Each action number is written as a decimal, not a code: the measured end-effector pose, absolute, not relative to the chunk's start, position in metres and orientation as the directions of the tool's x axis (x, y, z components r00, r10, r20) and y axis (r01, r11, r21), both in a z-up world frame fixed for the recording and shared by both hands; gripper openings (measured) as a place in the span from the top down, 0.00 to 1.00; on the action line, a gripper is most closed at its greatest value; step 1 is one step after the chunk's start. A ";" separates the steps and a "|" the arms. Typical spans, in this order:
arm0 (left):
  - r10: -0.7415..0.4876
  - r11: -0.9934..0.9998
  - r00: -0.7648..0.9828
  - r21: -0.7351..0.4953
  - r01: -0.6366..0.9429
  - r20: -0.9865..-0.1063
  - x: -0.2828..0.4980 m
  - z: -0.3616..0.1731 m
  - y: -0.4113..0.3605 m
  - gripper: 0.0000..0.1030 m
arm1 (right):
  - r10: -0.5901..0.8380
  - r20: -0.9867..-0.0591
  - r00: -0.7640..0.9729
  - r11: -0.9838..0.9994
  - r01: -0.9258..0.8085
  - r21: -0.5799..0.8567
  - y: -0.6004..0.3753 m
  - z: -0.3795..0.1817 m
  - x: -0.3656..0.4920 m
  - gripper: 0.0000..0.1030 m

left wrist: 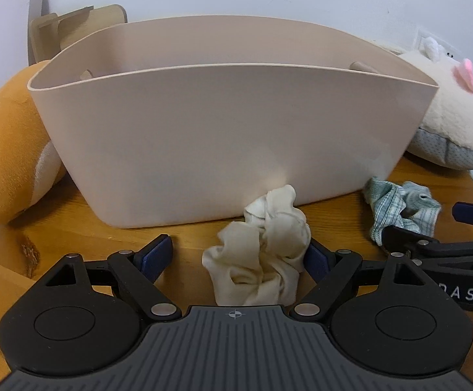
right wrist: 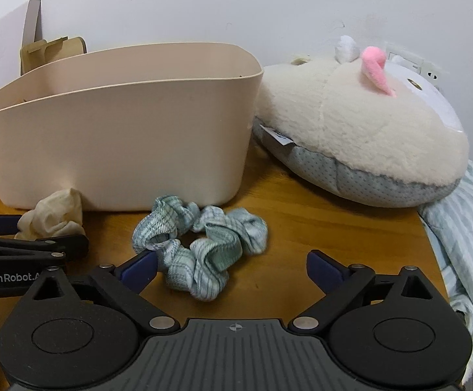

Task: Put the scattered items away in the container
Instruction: 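Move the left tool to the cream scrunchie while the right tool approaches the green plaid scrunchie, then grasp the cream scrunchie with the left tool while the right tool grasps the plaid scrunchie, then lift both scrunchies over the basket and open both tools to release them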

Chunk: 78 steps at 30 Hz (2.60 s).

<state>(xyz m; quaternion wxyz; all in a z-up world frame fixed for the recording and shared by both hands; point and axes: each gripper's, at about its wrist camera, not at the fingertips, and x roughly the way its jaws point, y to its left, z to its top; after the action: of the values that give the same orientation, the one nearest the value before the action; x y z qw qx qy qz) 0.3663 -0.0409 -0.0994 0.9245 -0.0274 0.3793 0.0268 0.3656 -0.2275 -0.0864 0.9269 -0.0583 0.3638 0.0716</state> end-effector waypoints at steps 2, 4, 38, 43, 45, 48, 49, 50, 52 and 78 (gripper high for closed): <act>0.040 0.998 0.713 -0.009 -0.065 -0.700 0.366 -0.099 -0.045 0.17 | 0.093 -0.680 0.728 0.984 -0.172 -0.049 -0.228 -0.088 0.369 0.11; 0.049 0.998 0.715 0.003 -0.065 -0.697 0.366 -0.100 -0.047 0.17 | 0.111 -0.683 0.722 0.984 -0.175 -0.025 -0.228 -0.090 0.373 0.19; -0.023 0.999 0.778 0.024 0.049 -0.628 0.315 -0.052 -0.059 0.87 | 0.182 -0.634 0.752 0.974 -0.229 0.008 -0.228 -0.050 0.327 0.88; -0.025 0.999 0.798 0.023 0.049 -0.603 0.301 -0.036 -0.051 0.87 | 0.191 -0.592 0.783 0.973 -0.231 0.008 -0.232 -0.026 0.311 0.88; -0.023 0.999 0.807 0.024 0.045 -0.590 0.296 -0.028 -0.048 0.87 | 0.193 -0.574 0.795 0.973 -0.231 0.007 -0.233 -0.017 0.305 0.87; -0.017 0.999 0.823 0.031 0.041 -0.568 0.291 -0.019 -0.044 0.87 | 0.193 -0.552 0.811 0.973 -0.230 0.002 -0.230 -0.006 0.301 0.87; -0.013 0.999 0.828 0.034 0.039 -0.561 0.289 -0.016 -0.042 0.87 | 0.196 -0.546 0.815 0.972 -0.233 0.002 -0.229 -0.003 0.300 0.87; -0.010 0.999 0.832 0.036 0.036 -0.555 0.287 -0.013 -0.040 0.87 | 0.199 -0.541 0.817 0.972 -0.236 0.002 -0.228 0.000 0.300 0.87; -0.005 0.999 0.838 0.036 0.030 -0.545 0.286 -0.007 -0.037 0.87 | 0.204 -0.529 0.823 0.971 -0.240 0.001 -0.226 0.007 0.299 0.87; 0.050 0.996 0.892 0.089 -0.010 -0.449 0.325 0.050 -0.014 0.86 | 0.235 -0.465 0.854 0.971 -0.228 0.071 -0.222 0.053 0.336 0.86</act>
<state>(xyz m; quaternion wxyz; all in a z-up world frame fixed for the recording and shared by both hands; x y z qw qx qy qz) 0.3247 -0.0138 0.0498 0.9717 0.0423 0.2319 0.0154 0.3358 -0.2222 0.0534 0.9627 0.0066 0.2421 0.1203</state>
